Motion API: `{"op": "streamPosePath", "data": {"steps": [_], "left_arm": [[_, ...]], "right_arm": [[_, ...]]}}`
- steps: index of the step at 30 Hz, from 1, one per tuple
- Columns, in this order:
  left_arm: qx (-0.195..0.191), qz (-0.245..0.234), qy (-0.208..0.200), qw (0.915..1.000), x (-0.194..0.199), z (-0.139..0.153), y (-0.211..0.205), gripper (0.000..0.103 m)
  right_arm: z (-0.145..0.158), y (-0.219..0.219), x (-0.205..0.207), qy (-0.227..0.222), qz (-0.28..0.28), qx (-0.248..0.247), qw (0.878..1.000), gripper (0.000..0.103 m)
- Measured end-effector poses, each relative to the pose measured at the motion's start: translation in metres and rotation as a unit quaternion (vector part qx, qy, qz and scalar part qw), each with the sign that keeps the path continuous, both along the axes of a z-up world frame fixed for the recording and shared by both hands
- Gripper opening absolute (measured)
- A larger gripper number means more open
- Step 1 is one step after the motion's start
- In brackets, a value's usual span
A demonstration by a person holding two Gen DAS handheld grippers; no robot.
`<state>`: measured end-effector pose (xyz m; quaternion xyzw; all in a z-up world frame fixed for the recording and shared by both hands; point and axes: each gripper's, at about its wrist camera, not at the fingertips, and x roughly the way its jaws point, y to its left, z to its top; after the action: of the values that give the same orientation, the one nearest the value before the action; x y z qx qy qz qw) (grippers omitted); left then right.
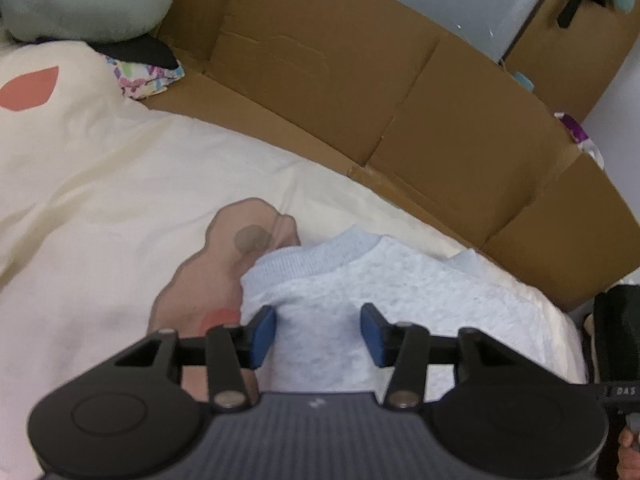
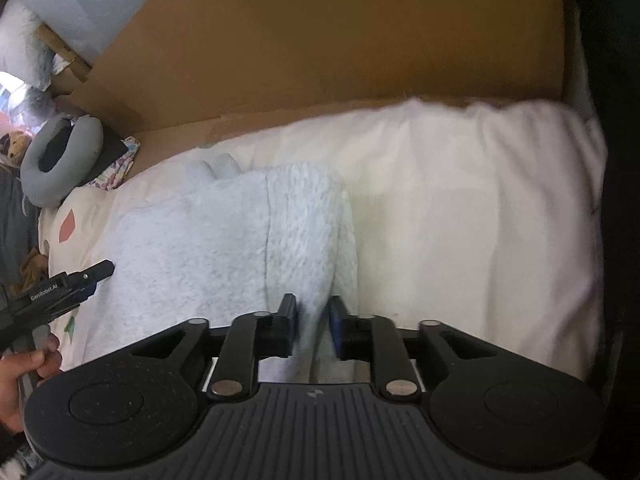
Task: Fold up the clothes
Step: 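Open the right gripper and move both grippers along the folded sweatshirt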
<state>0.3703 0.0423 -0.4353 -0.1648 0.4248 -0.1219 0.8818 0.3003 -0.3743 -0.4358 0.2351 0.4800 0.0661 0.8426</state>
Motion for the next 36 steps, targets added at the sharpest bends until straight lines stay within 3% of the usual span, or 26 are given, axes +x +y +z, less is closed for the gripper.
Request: {"op": "streamPosePath", "data": {"steps": [5, 9, 20, 22, 23, 24, 31, 36], "left_arm": [[-0.017, -0.002, 0.022, 0.9996, -0.012, 0.010, 0.010, 0.050], [-0.030, -0.006, 0.035, 0.9989, -0.033, 0.017, 0.016, 0.053], [-0.044, -0.032, 0.088, 0.9946, -0.097, 0.015, 0.021, 0.055], [-0.046, -0.038, 0.096, 0.9936, -0.108, 0.013, 0.019, 0.055], [-0.049, -0.041, 0.099, 0.9930, -0.114, 0.012, 0.019, 0.055], [-0.053, -0.042, 0.102, 0.9925, -0.117, 0.011, 0.019, 0.055], [-0.077, -0.045, 0.119, 0.9888, -0.135, 0.012, 0.016, 0.054], [-0.111, -0.029, 0.140, 0.9835, -0.143, -0.011, 0.018, 0.056]], "right_arm": [[0.020, -0.008, -0.015, -0.004, 0.010, 0.022, 1.000, 0.029], [0.026, -0.004, -0.029, 0.005, 0.021, 0.032, 0.999, 0.043], [0.013, 0.016, -0.065, 0.043, 0.057, 0.037, 0.997, 0.044], [0.008, 0.018, -0.067, 0.046, 0.062, 0.032, 0.997, 0.033], [0.007, 0.019, -0.068, 0.046, 0.062, 0.031, 0.997, 0.010], [0.006, 0.019, -0.069, 0.046, 0.061, 0.031, 0.997, 0.005], [0.010, 0.011, -0.078, 0.045, 0.039, 0.034, 0.998, 0.002], [-0.006, 0.015, -0.079, 0.051, 0.043, 0.016, 0.998, 0.002]]}}
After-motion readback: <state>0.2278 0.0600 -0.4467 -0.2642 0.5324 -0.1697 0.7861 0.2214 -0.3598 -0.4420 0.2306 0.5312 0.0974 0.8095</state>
